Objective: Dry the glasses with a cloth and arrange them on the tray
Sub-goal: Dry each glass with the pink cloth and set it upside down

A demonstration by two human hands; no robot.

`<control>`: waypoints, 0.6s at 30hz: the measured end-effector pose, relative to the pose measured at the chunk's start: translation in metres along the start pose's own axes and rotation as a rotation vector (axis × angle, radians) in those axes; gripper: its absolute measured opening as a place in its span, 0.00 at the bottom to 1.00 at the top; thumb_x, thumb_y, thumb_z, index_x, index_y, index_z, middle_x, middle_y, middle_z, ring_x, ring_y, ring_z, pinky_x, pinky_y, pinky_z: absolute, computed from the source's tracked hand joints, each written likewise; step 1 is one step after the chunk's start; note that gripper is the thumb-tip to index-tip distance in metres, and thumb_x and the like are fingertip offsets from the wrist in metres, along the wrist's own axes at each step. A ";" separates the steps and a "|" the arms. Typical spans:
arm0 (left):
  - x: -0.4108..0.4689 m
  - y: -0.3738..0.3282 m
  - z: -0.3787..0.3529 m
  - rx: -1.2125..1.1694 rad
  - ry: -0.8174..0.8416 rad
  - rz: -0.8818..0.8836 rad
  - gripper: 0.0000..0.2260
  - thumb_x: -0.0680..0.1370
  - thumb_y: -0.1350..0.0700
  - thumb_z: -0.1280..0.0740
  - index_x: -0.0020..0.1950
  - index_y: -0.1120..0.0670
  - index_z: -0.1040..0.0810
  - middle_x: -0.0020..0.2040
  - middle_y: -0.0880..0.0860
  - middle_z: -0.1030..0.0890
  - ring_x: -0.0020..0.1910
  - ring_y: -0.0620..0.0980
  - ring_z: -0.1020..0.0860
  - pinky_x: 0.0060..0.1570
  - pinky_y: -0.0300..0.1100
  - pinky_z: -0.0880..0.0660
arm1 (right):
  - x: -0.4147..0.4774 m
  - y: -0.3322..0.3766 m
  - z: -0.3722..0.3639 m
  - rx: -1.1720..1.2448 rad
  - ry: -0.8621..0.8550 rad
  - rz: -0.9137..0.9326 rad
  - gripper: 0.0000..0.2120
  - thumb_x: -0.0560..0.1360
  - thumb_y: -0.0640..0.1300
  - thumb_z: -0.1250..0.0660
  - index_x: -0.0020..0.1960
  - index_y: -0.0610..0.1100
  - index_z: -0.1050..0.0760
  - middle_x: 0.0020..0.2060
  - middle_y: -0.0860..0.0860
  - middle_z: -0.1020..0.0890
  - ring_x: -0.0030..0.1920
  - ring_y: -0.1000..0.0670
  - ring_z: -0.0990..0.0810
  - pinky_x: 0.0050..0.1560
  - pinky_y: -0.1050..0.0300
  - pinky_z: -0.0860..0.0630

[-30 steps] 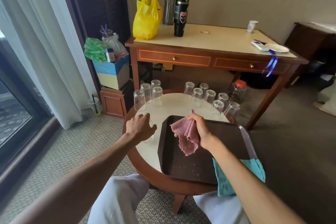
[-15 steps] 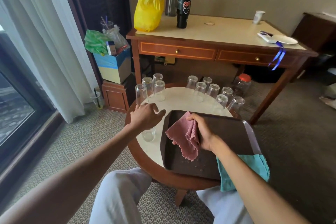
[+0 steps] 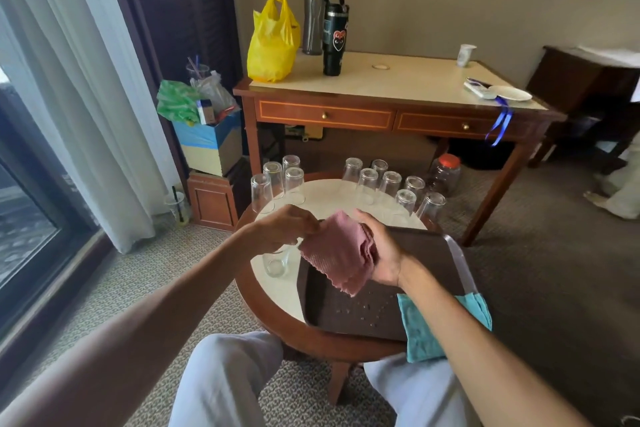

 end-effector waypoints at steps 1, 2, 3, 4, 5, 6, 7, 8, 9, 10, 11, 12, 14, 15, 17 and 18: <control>0.000 -0.002 -0.001 -0.003 -0.027 0.008 0.06 0.82 0.65 0.33 0.49 0.61 0.16 0.45 0.55 0.19 0.45 0.52 0.24 0.41 0.42 0.28 | 0.000 0.001 0.002 0.008 -0.020 0.024 0.34 0.81 0.66 0.45 0.71 0.40 0.27 0.65 0.37 0.22 0.67 0.38 0.24 0.72 0.41 0.32; 0.002 -0.003 -0.001 -0.005 -0.058 0.016 0.07 0.82 0.66 0.34 0.48 0.61 0.17 0.46 0.57 0.19 0.46 0.52 0.23 0.44 0.43 0.27 | -0.002 0.003 0.004 -0.010 -0.050 0.054 0.32 0.81 0.65 0.45 0.72 0.42 0.27 0.66 0.39 0.22 0.68 0.39 0.25 0.71 0.42 0.31; 0.003 -0.003 0.000 -0.015 -0.092 0.022 0.07 0.82 0.66 0.33 0.47 0.60 0.17 0.48 0.58 0.19 0.48 0.53 0.23 0.46 0.44 0.26 | -0.002 0.004 0.005 -0.043 -0.100 0.078 0.29 0.81 0.62 0.43 0.72 0.42 0.27 0.65 0.40 0.21 0.67 0.39 0.24 0.69 0.43 0.28; 0.003 -0.005 0.000 -0.029 -0.126 0.020 0.07 0.81 0.65 0.32 0.46 0.59 0.17 0.48 0.59 0.20 0.48 0.54 0.22 0.48 0.45 0.25 | -0.003 0.006 0.007 -0.088 -0.146 0.101 0.27 0.80 0.58 0.38 0.71 0.42 0.27 0.64 0.40 0.20 0.65 0.40 0.23 0.63 0.45 0.24; 0.004 -0.005 0.002 -0.049 -0.161 0.014 0.05 0.80 0.65 0.31 0.46 0.59 0.17 0.48 0.59 0.19 0.48 0.55 0.21 0.49 0.46 0.23 | -0.003 0.007 0.009 -0.129 -0.192 0.124 0.27 0.77 0.54 0.32 0.71 0.41 0.28 0.62 0.41 0.19 0.64 0.40 0.22 0.56 0.46 0.21; 0.003 -0.006 0.003 -0.073 -0.184 0.008 0.03 0.80 0.64 0.29 0.47 0.58 0.17 0.48 0.59 0.19 0.49 0.55 0.20 0.51 0.47 0.21 | -0.003 0.008 0.010 -0.154 -0.243 0.142 0.29 0.74 0.49 0.28 0.71 0.40 0.30 0.62 0.41 0.20 0.64 0.39 0.23 0.50 0.47 0.20; 0.002 -0.007 0.003 -0.092 -0.198 0.004 0.02 0.79 0.62 0.27 0.50 0.57 0.18 0.49 0.59 0.19 0.50 0.55 0.19 0.52 0.47 0.20 | -0.003 0.009 0.011 -0.150 -0.299 0.157 0.32 0.72 0.43 0.25 0.71 0.41 0.34 0.62 0.40 0.21 0.65 0.39 0.24 0.47 0.47 0.21; 0.001 -0.008 0.003 -0.104 -0.207 0.004 0.06 0.78 0.62 0.26 0.53 0.55 0.19 0.51 0.59 0.18 0.52 0.55 0.18 0.51 0.47 0.19 | -0.005 0.010 0.012 -0.135 -0.350 0.176 0.34 0.71 0.38 0.25 0.72 0.44 0.37 0.63 0.41 0.24 0.65 0.39 0.25 0.47 0.47 0.22; 0.000 -0.009 0.002 -0.109 -0.211 -0.002 0.08 0.78 0.62 0.27 0.55 0.52 0.20 0.53 0.59 0.18 0.52 0.54 0.17 0.48 0.46 0.18 | -0.005 0.011 0.013 -0.133 -0.370 0.202 0.37 0.71 0.35 0.25 0.72 0.49 0.40 0.64 0.41 0.25 0.64 0.40 0.25 0.47 0.47 0.23; -0.001 -0.010 0.003 -0.103 -0.210 -0.014 0.10 0.79 0.63 0.28 0.56 0.50 0.20 0.53 0.58 0.17 0.52 0.53 0.17 0.45 0.44 0.19 | -0.005 0.012 0.014 -0.158 -0.366 0.229 0.39 0.69 0.33 0.23 0.71 0.52 0.39 0.63 0.41 0.26 0.63 0.40 0.24 0.48 0.47 0.23; -0.002 -0.011 0.003 -0.090 -0.195 -0.033 0.11 0.79 0.64 0.29 0.57 0.49 0.20 0.53 0.57 0.17 0.52 0.53 0.17 0.43 0.42 0.20 | -0.005 0.012 0.014 -0.226 -0.349 0.250 0.40 0.66 0.34 0.20 0.71 0.52 0.35 0.63 0.41 0.25 0.63 0.40 0.24 0.50 0.48 0.23; -0.004 -0.012 0.003 -0.064 -0.171 -0.061 0.12 0.79 0.64 0.28 0.57 0.50 0.18 0.52 0.56 0.16 0.51 0.52 0.17 0.41 0.41 0.19 | -0.005 0.013 0.014 -0.323 -0.330 0.278 0.40 0.62 0.36 0.18 0.69 0.51 0.31 0.63 0.41 0.24 0.63 0.42 0.24 0.50 0.50 0.22; -0.005 -0.013 0.004 0.124 -0.134 -0.156 0.13 0.76 0.65 0.25 0.57 0.53 0.16 0.47 0.51 0.16 0.47 0.50 0.16 0.41 0.39 0.18 | -0.003 0.012 0.012 -0.548 -0.333 0.357 0.36 0.61 0.34 0.16 0.66 0.45 0.25 0.60 0.43 0.21 0.58 0.47 0.22 0.47 0.60 0.22; -0.006 -0.013 0.004 0.265 -0.134 -0.213 0.14 0.74 0.65 0.23 0.57 0.53 0.15 0.45 0.49 0.16 0.45 0.48 0.16 0.42 0.39 0.17 | -0.002 0.012 0.011 -0.655 -0.357 0.393 0.33 0.62 0.33 0.18 0.65 0.41 0.24 0.58 0.44 0.20 0.55 0.49 0.21 0.45 0.65 0.23; -0.007 -0.013 0.003 0.479 -0.167 -0.316 0.16 0.71 0.64 0.20 0.56 0.53 0.13 0.46 0.45 0.16 0.44 0.44 0.17 0.42 0.34 0.19 | 0.002 0.010 0.010 -0.800 -0.397 0.450 0.25 0.65 0.32 0.19 0.60 0.38 0.22 0.52 0.47 0.18 0.50 0.51 0.21 0.42 0.69 0.24; -0.008 -0.014 0.003 0.535 -0.195 -0.351 0.16 0.70 0.63 0.20 0.56 0.53 0.13 0.46 0.46 0.15 0.43 0.42 0.17 0.41 0.31 0.21 | 0.003 0.010 0.009 -0.847 -0.403 0.463 0.21 0.67 0.33 0.20 0.58 0.39 0.21 0.49 0.48 0.18 0.47 0.52 0.21 0.40 0.70 0.25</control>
Point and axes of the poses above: each hand's wrist, its own x-axis towards the middle knuckle, its own z-axis out of the back of the hand, y = z × x, the point moved 1 cm from there along x, towards the middle knuckle
